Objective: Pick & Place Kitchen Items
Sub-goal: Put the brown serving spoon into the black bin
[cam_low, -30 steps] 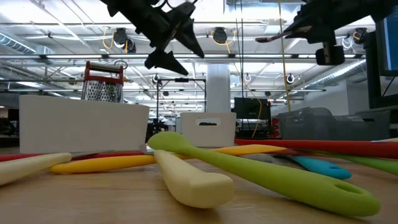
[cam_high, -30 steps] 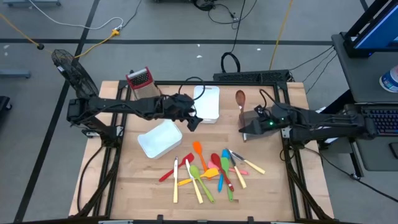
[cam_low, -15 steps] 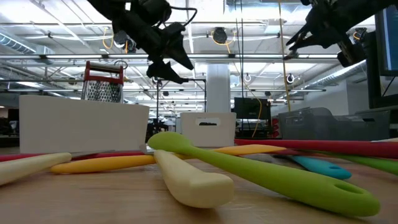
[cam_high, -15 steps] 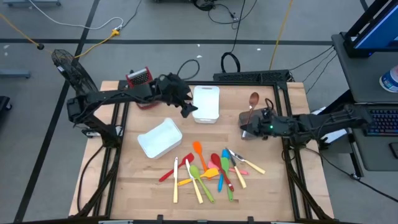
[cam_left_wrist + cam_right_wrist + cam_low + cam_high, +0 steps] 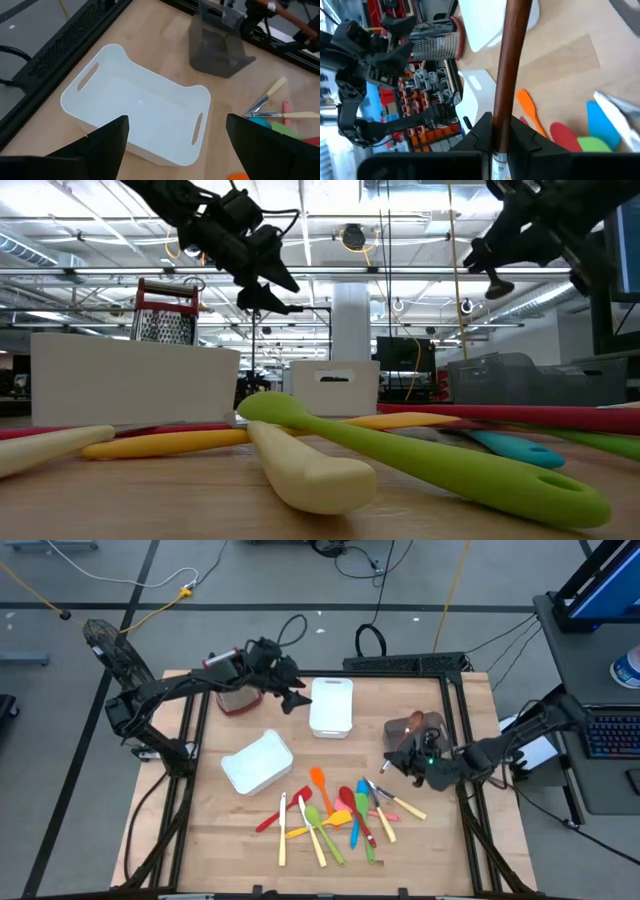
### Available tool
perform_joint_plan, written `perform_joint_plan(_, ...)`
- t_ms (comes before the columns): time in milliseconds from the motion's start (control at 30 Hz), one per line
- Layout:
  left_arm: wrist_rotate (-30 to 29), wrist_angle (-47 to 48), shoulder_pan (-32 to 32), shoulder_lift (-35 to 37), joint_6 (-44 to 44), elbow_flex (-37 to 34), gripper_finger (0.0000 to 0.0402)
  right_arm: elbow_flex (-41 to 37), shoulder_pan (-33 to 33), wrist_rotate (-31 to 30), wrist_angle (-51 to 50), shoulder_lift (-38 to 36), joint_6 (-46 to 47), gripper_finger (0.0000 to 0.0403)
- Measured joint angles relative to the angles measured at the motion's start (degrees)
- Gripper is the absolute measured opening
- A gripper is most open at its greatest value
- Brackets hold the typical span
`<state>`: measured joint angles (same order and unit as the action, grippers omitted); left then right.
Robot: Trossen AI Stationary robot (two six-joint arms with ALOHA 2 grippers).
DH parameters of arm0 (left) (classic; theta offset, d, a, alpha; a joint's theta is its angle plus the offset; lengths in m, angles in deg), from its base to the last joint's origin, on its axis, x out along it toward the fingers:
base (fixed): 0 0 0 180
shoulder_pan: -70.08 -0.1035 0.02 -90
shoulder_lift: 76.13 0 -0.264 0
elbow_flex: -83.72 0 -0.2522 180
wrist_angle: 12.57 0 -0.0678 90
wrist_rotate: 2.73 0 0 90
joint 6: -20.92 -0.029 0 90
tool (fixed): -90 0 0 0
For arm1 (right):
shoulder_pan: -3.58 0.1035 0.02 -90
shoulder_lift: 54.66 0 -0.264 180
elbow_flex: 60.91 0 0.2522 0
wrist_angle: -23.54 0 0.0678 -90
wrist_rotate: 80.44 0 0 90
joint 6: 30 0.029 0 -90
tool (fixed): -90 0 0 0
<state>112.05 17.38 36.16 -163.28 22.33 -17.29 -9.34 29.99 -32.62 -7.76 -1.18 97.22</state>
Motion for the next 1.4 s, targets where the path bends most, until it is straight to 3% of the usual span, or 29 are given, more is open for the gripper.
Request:
perform_joint_plan(333,2.8,0.0,-0.5,0.0,-2.8,0.0,0.034,0.0,2.9,-8.9,7.0,3.5,5.3,0.0016)
perform_joint_plan(833,6.5,0.0,-0.5,0.0,-4.1,0.0,0.034,-0.4,-0.2,-12.0,18.4,12.5,5.9,0.0019)
perform_joint_plan(1400,6.8,-0.2,-0.5,0.0,-4.1,0.0,0.034,-16.1,-0.6,-20.7,48.0,12.9,5.2,0.0021)
